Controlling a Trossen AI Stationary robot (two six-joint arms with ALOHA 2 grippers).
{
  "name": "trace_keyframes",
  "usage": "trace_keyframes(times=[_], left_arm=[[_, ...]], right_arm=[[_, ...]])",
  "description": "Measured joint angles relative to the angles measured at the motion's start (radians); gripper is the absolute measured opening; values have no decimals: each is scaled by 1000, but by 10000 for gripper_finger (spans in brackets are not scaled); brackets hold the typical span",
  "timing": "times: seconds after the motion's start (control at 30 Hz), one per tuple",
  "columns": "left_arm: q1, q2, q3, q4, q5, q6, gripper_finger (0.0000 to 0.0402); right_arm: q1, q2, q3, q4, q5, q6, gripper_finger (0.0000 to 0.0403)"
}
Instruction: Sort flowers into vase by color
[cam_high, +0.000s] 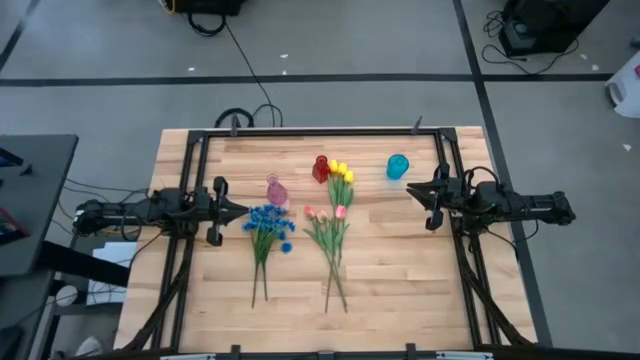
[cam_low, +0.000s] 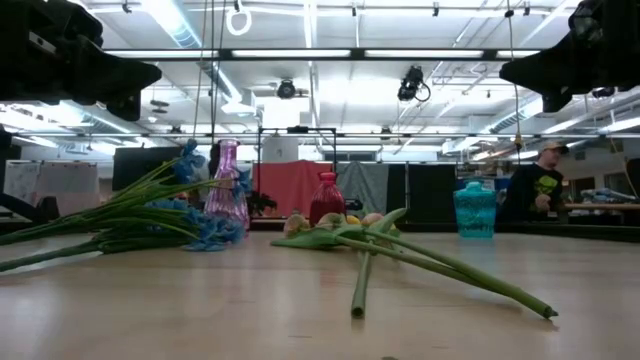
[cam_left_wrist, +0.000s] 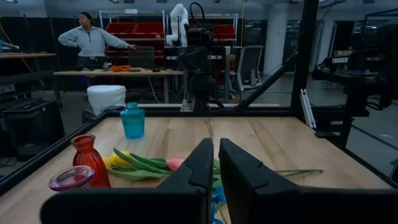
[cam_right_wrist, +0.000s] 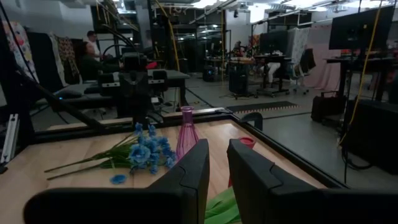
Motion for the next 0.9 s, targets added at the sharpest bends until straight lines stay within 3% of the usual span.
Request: trace_keyframes(times=[0.9], left_arm=[[0,0,0,4,0,-20,35]], right_arm=[[0,0,0,0,0,0,74]])
